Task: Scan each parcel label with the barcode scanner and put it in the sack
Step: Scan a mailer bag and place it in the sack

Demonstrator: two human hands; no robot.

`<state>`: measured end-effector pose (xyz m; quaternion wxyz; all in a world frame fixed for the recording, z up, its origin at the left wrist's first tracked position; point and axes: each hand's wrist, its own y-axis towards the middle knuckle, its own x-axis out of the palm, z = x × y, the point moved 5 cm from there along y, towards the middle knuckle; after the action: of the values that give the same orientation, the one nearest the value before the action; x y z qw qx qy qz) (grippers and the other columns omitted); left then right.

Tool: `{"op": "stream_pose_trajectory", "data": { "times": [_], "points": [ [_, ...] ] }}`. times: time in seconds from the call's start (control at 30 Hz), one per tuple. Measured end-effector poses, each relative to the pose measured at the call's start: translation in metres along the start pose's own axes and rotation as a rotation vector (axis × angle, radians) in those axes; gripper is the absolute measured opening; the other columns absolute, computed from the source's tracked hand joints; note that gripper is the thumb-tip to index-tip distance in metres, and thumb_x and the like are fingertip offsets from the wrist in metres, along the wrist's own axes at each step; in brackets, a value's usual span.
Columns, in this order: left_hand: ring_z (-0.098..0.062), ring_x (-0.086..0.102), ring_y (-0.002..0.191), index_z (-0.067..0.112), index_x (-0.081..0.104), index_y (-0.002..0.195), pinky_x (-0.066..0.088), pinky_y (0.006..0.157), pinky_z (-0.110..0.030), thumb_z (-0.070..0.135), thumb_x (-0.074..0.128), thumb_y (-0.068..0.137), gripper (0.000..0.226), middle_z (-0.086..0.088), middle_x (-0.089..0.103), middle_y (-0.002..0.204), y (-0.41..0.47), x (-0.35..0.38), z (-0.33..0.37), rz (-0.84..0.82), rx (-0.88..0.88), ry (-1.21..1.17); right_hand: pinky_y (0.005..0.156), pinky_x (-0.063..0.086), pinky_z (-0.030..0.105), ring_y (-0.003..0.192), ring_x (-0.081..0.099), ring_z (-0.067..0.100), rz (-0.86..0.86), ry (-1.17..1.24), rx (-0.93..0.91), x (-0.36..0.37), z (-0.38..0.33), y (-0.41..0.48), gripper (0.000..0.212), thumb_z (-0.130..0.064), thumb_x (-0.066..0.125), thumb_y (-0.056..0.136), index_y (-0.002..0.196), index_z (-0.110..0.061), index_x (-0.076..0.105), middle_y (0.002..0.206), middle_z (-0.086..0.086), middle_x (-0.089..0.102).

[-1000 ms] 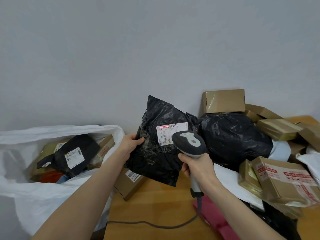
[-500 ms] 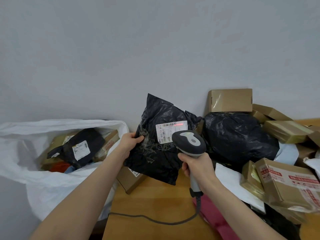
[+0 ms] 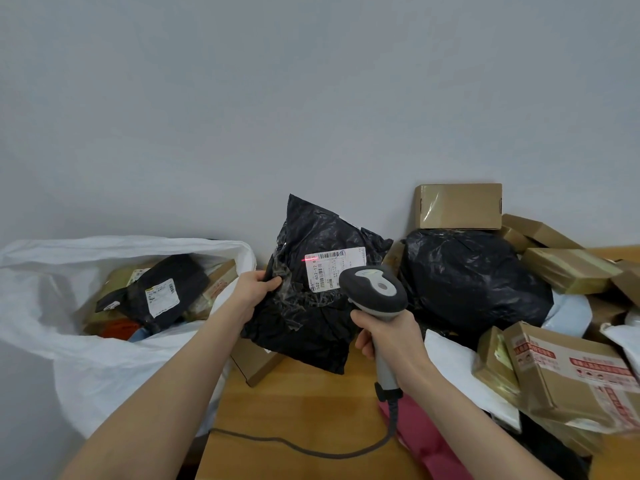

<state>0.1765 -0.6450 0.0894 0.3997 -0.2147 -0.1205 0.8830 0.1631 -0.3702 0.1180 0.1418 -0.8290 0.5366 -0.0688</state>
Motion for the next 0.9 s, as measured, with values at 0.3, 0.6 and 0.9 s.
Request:
{"op": "stream_pose_trajectory", "data": {
  "times": [0.3,0.6,0.9],
  "points": [
    [-0.021,0.065,0.078,0.003,0.067,0.104,0.051,0.073,-0.031,0.009,0.064,0.09,0.015,-0.009,0.069,0.084,-0.0004,0.0001,-0.0002,-0.004,0.001,-0.005,0.046,0.041,0.023,0.037,0.048,0.012,0.011,-0.046,0.008,0.0001,0.0015,-0.0006,0.036,-0.016,0.068,0.084,0.051,-0.008,0.06,0.047,0.005,0.06],
    [-0.022,0.065,0.077,0.006,0.068,0.099,0.05,0.082,-0.035,0.007,0.061,0.092,0.009,-0.008,0.069,0.083,-0.0003,-0.0011,-0.0027,-0.012,0.004,-0.011,0.048,0.042,0.026,0.039,0.05,0.012,0.012,-0.04,0.004,0.0013,0.0021,-0.0005,0.035,-0.016,0.069,0.085,0.052,-0.008,0.061,0.049,0.006,0.061],
    [-0.023,0.066,0.075,0.006,0.067,0.097,0.053,0.076,-0.033,0.009,0.064,0.09,0.008,-0.009,0.07,0.082,-0.0021,-0.0079,-0.007,0.014,0.009,0.008,0.047,0.041,0.024,0.038,0.05,0.011,-0.004,-0.015,-0.002,0.0028,0.0056,-0.0002,0.036,-0.016,0.07,0.085,0.05,-0.009,0.06,0.047,0.004,0.059]
  ]
}}
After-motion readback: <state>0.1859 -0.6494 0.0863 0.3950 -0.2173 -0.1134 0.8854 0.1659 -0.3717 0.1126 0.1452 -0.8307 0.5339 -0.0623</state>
